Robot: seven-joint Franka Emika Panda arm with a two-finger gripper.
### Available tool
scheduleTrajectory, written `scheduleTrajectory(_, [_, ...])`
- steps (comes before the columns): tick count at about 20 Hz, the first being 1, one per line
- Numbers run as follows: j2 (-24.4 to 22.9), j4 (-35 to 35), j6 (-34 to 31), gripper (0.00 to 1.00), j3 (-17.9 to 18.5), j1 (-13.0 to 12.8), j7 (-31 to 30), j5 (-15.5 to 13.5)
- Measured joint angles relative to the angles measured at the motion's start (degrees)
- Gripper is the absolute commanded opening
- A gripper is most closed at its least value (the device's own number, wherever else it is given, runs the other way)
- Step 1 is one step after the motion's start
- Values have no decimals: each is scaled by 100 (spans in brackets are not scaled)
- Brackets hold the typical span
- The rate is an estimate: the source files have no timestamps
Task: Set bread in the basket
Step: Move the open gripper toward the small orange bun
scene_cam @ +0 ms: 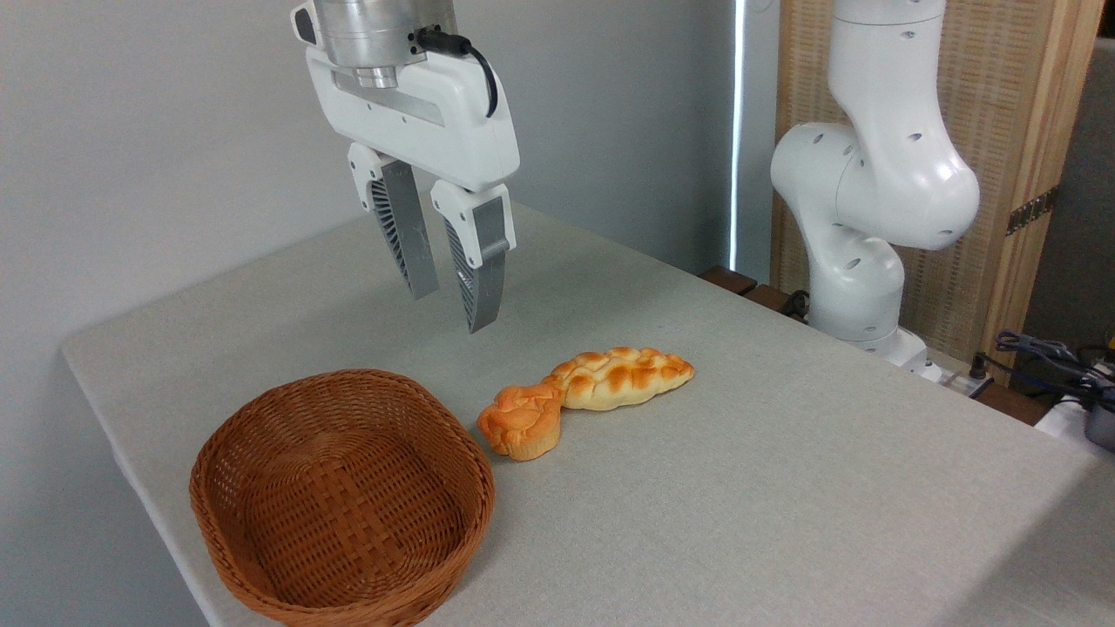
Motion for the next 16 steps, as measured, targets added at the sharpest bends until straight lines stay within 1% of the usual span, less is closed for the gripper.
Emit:
scheduleTrajectory(6, [-7, 0, -1, 99, 158, -7, 0, -33])
scheduleTrajectory(13, [-33, -15, -2, 98, 159, -17, 0, -33])
scheduleTrajectory(16, [-175, -225, 23, 98, 156, -21, 0, -43])
